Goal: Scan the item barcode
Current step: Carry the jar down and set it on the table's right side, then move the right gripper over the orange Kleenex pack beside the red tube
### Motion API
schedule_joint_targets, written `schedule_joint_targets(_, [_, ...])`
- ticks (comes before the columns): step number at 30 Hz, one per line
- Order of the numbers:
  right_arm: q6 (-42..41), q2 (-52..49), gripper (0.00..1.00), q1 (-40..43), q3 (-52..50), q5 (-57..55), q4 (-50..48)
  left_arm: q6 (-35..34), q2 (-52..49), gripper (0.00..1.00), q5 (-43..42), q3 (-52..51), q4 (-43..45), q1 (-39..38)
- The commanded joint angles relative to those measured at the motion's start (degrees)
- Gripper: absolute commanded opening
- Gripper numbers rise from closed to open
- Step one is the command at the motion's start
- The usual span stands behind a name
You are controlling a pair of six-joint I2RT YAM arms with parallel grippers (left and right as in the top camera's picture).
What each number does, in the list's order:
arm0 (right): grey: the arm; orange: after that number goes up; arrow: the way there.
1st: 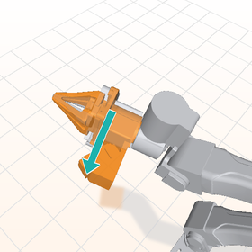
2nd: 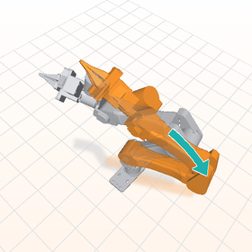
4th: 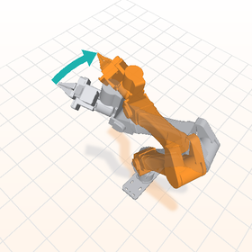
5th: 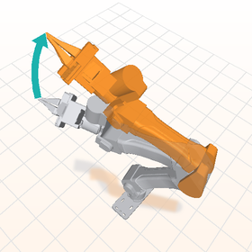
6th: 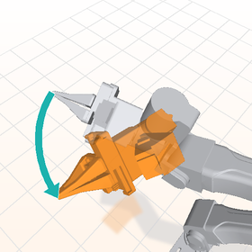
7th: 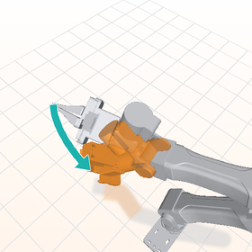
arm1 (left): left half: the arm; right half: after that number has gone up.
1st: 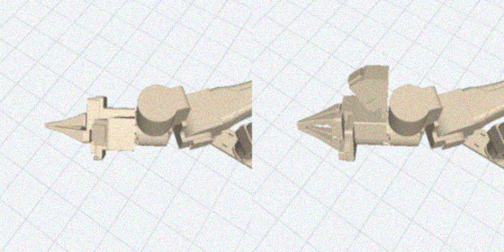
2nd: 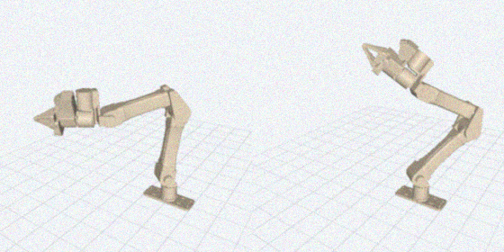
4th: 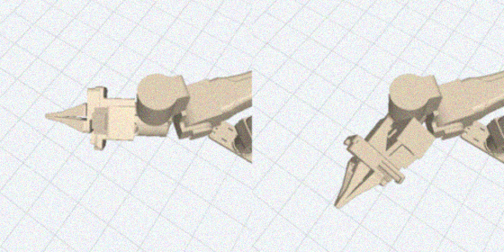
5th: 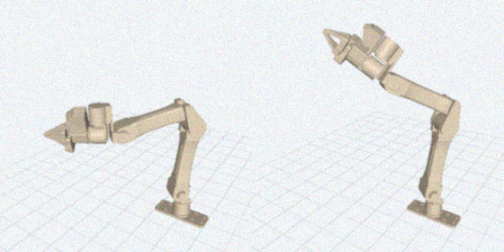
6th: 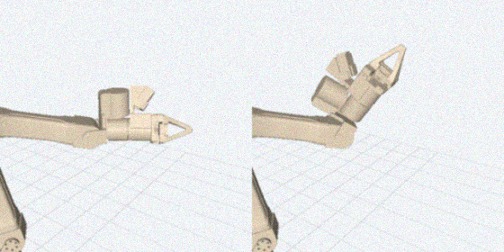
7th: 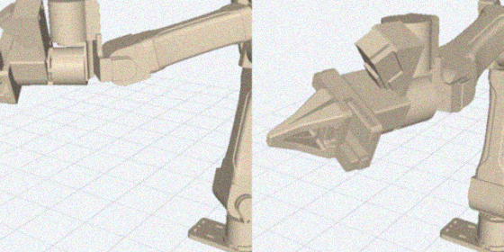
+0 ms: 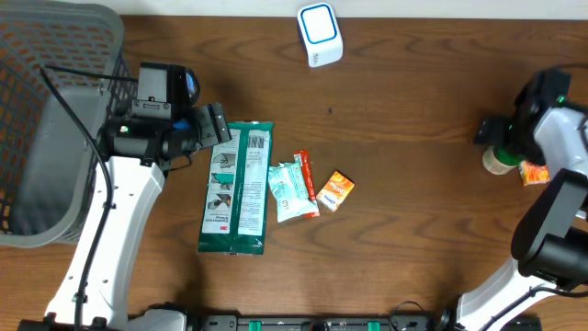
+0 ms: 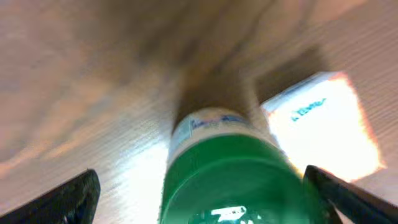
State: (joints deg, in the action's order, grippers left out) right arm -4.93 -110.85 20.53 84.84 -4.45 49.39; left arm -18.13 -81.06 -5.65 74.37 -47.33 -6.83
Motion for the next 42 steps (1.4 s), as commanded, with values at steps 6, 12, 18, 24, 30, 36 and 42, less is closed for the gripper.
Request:
schedule_joint_targets(6, [-3.2, 2.6, 0.99, -1.6, 20.9, 10.9, 17.6, 0.5, -0.2, 0.88, 0.3, 0.1, 0.0, 0.2])
schedule_joint_targets(12, [-3.2, 2.5, 0.96, -5.6, 18.6, 38.1, 17.4, 0.5, -0.2, 0.88, 0.3, 0.1, 0.0, 0.2])
schedule_joint_targets(18, [-8.0, 2.5, 0.75, -15.0, 9.2, 37.0, 10.2, 0.5, -0.2, 0.88, 0.3, 0.1, 0.0, 0.2])
schedule_joint_targets(24, [-17.0, 2.5, 0.71, -26.4, -4.0, 28.0, -0.1, 0.5, -0.2, 0.88, 0.3, 0.1, 0.0, 0.2])
schedule_joint_targets(30, [-17.5, 2.5, 0.69, -38.7, -16.0, 19.9, -14.1, 0.5, -0.2, 0.88, 0.3, 0.1, 0.0, 0.2])
schedule_joint_targets(36, [-15.5, 2.5, 0.67, -48.4, -18.9, 8.4, -18.0, 0.5, -0.2, 0.88, 0.3, 0.1, 0.0, 0.2])
schedule_joint_targets(42, [-6.7, 3.7, 0.64, -50.4, -14.3, 7.3, -15.5, 0.5, -0.2, 0.88, 0.3, 0.1, 0.0, 0.2])
